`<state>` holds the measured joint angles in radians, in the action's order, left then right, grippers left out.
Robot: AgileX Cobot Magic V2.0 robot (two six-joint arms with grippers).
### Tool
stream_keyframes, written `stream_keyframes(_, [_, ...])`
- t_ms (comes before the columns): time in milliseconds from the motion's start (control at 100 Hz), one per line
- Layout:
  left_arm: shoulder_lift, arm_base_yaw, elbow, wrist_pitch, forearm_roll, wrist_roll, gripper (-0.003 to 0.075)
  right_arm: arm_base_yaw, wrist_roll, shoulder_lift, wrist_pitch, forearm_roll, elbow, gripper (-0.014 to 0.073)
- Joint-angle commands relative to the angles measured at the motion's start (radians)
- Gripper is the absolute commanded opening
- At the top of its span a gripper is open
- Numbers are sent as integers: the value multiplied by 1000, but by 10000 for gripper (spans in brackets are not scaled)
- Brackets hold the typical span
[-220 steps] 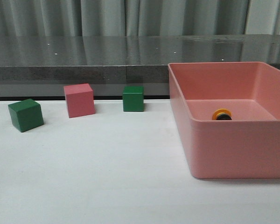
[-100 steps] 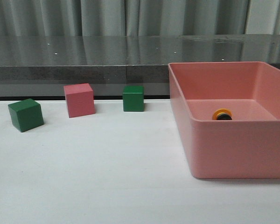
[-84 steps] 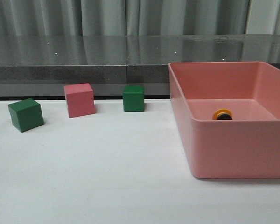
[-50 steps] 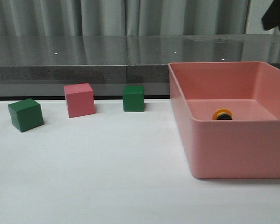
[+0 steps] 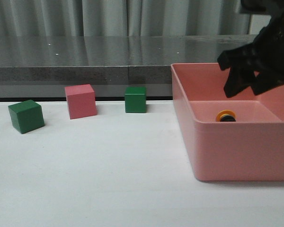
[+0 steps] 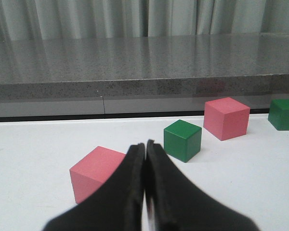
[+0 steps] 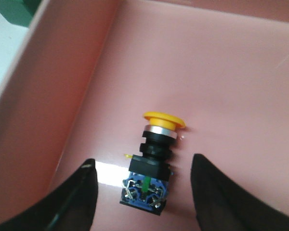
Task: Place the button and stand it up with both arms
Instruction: 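Lower the right gripper into the pink bin and grasp the yellow button, then lift the button out of the bin and lower it onto the table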
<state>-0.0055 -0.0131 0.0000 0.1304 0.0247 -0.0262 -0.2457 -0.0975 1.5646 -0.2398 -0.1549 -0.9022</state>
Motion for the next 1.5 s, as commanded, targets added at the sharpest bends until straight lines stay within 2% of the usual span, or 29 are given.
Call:
stream_keyframes(0, [-30,1,46,-85,-9,8,-20,-2,-15,13,69,-5,-33,440])
stream_keyframes(610, [-30,1,46,-85,-9,8,-20,-2,-15,205,140,-5,-33,421])
stream_keyframes(680, [-30,1,46,-85,-9,8,-20,-2,-15,211,150,-5,-33,384])
stream_keyframes(890, [-30,1,46,-85,-9,8,-20,-2,-15,210,142,-5,-34,168])
stream_keyframes(1040, [-30,1,46,-85,-9,8,-20,-10,-16,138,124,-4,-35,144])
stream_keyframes(1160, [-30,1,46,-85,-9,8,-20,-55,-41,23,123,7,-56,144])
stream_keyframes(1280, [-30,1,46,-85,-9,8,-20,-147,-108,-57,78,9,-139,144])
stream_keyframes(1490, [-30,1,46,-85,-9,8,-20,-322,-323,-6,-83,9,-375,144])
